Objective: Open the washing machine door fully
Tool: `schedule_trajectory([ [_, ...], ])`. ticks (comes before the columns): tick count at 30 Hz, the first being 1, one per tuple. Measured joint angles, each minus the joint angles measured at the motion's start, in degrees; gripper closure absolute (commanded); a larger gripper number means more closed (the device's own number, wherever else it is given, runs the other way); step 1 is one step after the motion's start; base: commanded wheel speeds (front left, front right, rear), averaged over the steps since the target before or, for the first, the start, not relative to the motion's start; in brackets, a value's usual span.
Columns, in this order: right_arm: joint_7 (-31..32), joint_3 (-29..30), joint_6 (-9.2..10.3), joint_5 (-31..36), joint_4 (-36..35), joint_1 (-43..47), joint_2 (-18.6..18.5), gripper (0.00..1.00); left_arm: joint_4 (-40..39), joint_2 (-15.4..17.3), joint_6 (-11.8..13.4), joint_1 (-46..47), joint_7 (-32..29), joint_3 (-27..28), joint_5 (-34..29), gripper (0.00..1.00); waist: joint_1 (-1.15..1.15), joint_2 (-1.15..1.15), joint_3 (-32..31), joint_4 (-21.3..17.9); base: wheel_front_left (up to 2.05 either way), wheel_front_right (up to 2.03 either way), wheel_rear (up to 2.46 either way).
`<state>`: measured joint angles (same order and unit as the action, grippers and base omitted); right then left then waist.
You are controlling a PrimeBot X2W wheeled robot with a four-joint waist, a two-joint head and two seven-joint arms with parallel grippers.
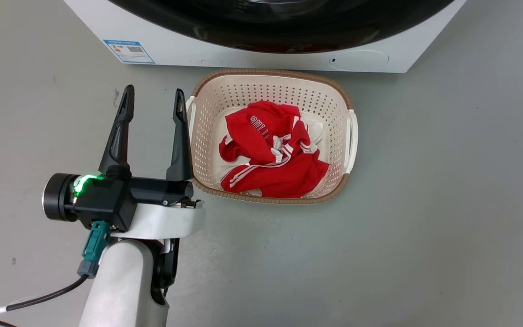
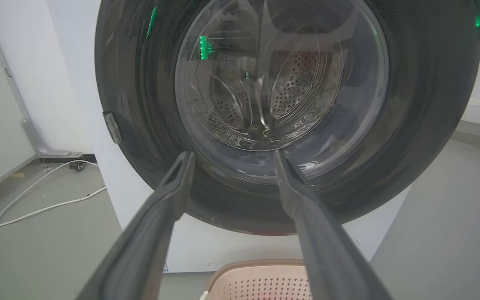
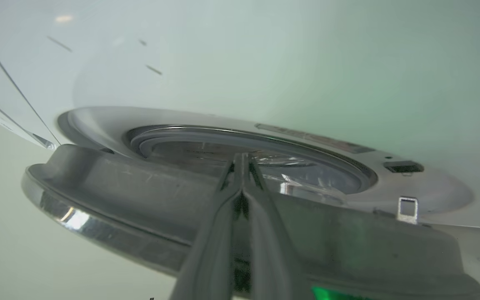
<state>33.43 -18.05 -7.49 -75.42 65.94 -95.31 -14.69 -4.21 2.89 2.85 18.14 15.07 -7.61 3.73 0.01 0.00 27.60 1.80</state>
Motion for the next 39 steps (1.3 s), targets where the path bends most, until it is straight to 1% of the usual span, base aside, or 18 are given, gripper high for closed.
schedule_trajectory([
  [4, 3.98, 0.1, 0.0, -0.45, -0.71, 0.08, -0.01, 1.0, 0.35, 0.0, 0.2, 0.14, 0.0, -0.11, 0.05, 0.0, 0.0, 0.0, 0.11, 0.2, 0.0, 0.0, 0.0],
  [7, 7.73, 0.14, 0.0, -1.31, -2.56, 1.24, -0.18, 1.0, 0.64, 0.0, 0.27, 0.17, 0.0, 0.0, 0.04, 0.0, 0.0, 0.0, -0.34, 0.04, 0.0, 0.0, 0.0],
  [12, 13.3, 0.43, 0.0, -3.09, -6.0, 5.47, -0.45, 1.0, 1.11, 0.0, 0.35, 0.05, 0.0, 0.44, 0.0, 0.0, 0.0, 0.0, -2.01, -0.46, 0.0, 0.0, 0.0],
  [17, 17.13, 1.01, 0.0, -4.94, -8.81, 11.13, 0.49, 1.0, 1.9, 0.0, 0.27, -0.96, 0.0, 0.67, 0.05, 0.0, 0.0, 0.0, -4.72, -0.97, 0.0, 0.0, 0.0],
  [20, 19.2, 0.87, 0.01, -5.64, -10.67, 15.02, 1.35, 1.0, 2.59, 0.0, 0.13, -2.26, 0.0, 0.9, 0.14, 0.0, 0.0, 0.0, -6.89, -1.08, 0.0, 0.0, 0.0],
  [27, 25.03, -0.34, 0.0, -7.87, -15.69, 23.81, 5.1, 1.0, 4.04, 0.01, -0.86, -5.97, 0.0, 1.12, 0.38, 0.0, 0.0, 0.0, -12.61, -1.0, 0.0, 0.0, 0.0],
  [30, 26.97, -0.51, 0.0, -8.8, -17.75, 27.18, 5.93, 1.0, 4.57, 0.0, -1.35, -7.68, 0.0, 1.01, 0.41, 0.0, -0.01, 0.0, -14.98, -0.69, 0.0, 0.0, 0.0],
  [35, 29.41, -1.15, 0.0, -10.1, -21.13, 32.59, 7.71, 1.0, 4.95, 0.0, -1.82, -10.32, 0.0, 0.93, 0.42, 0.0, -0.01, 0.0, -18.38, 0.04, 0.0, 0.0, 0.0],
  [39, 29.87, -1.71, 0.0, -10.53, -23.19, 36.12, 8.82, 1.0, 5.47, 0.0, -1.83, -12.34, 0.0, 0.49, 0.69, 0.0, -0.01, 0.0, -20.66, 0.71, 0.0, 0.0, 0.0],
])
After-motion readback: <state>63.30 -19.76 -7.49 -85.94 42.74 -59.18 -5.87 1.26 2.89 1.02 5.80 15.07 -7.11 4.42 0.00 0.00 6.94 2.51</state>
